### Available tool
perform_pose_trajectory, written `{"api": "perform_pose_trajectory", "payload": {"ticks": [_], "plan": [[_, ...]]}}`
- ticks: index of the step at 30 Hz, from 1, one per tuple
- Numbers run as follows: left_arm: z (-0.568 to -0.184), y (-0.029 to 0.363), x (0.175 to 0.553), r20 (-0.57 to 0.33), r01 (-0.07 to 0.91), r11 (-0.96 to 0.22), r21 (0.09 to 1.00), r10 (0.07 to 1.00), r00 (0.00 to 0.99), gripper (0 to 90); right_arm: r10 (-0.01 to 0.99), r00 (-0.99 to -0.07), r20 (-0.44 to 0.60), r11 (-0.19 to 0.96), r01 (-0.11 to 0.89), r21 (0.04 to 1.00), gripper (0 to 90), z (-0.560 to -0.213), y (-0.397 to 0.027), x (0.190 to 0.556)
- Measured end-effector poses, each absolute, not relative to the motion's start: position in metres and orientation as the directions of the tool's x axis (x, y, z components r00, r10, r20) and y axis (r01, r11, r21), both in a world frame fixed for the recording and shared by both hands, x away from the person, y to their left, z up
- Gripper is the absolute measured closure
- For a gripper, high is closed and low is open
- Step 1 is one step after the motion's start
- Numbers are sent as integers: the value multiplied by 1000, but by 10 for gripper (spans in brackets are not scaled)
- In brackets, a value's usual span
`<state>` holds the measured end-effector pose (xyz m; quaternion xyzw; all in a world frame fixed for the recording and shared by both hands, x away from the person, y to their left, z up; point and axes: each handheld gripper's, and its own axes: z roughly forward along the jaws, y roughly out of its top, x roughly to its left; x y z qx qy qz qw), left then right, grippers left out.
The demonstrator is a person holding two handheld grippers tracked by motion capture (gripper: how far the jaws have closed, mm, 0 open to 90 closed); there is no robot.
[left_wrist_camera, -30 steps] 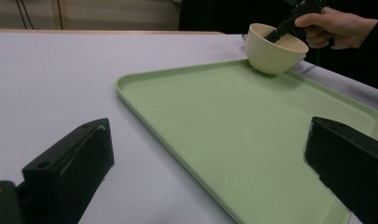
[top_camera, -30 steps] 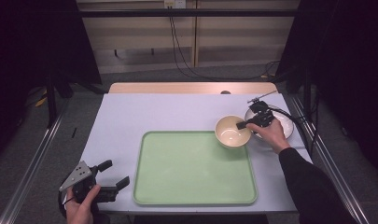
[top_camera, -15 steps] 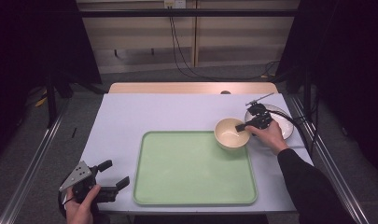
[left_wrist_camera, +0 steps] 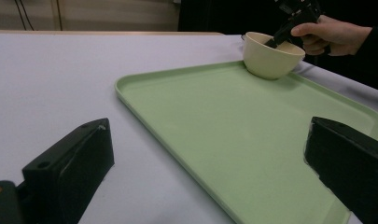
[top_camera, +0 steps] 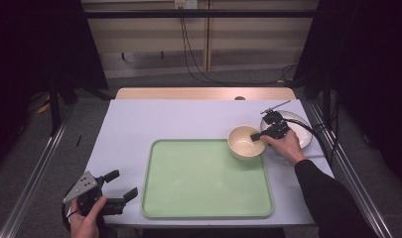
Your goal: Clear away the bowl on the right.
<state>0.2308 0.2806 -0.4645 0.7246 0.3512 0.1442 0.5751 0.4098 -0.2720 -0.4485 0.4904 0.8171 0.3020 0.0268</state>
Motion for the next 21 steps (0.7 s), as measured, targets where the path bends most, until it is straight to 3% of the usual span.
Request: {"api": "perform_pose_trajectory", "payload": {"ticks": [15,21], "plan": [[-465,280,231,-208,346,-73,935,678,705,15,811,-545,212,358,749,558,819,-454,-270,405],[-465,281,231,-196,345,-91,934,676,710,14,821,-538,191,361,749,556,715,-453,-271,404]]}}
